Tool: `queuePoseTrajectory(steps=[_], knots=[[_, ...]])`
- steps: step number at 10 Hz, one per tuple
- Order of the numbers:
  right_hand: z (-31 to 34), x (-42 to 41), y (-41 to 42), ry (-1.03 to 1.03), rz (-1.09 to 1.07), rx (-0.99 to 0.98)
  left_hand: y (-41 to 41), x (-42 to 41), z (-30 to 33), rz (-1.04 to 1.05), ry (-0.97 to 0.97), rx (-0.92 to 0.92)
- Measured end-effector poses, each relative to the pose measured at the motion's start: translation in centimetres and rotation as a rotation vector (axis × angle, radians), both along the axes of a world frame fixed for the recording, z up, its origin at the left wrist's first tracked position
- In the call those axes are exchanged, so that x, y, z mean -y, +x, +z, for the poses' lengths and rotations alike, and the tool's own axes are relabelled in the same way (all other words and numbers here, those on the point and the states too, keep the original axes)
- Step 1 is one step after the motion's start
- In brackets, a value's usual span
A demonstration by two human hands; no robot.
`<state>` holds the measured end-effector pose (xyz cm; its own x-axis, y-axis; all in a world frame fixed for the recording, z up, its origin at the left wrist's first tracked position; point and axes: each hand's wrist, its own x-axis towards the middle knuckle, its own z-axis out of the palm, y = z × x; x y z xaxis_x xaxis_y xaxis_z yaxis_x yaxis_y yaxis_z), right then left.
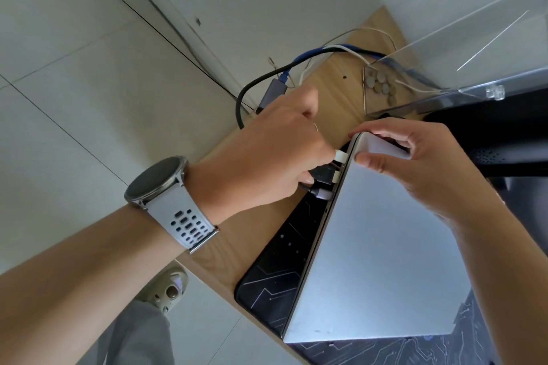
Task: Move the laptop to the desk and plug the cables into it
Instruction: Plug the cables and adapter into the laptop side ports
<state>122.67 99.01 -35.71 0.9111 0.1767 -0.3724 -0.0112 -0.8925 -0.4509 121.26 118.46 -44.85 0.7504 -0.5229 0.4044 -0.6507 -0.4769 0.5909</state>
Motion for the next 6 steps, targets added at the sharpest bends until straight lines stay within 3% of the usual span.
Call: queuePoseTrajectory(steps=[2, 3, 4, 5, 6], knots=[[-0.3, -0.2, 0.1, 0.093, -0.076, -0.009, 0.6, -0.2, 0.2, -0.147, -0.014, 0.014], [-0.4, -0.2, 0.1, 0.127, -0.093, -0.02, 1.1, 0.2, -0.3, -0.011, -0.077, 0.009], [-0.5, -0.1, 0.2, 0.14, -0.111, -0.025, 0.4, 1.4, -0.2, 0.087, -0.252, -0.475], [-0.5, -0.1, 0.2, 0.141, -0.118, -0.026, 0.6, 1.6, -0.1, 0.133, -0.414, -0.659], [-0.5, -0.1, 0.2, 0.141, -0.115, -0.024, 0.9, 1.5, 0.1, 0.119, -0.442, -0.817]])
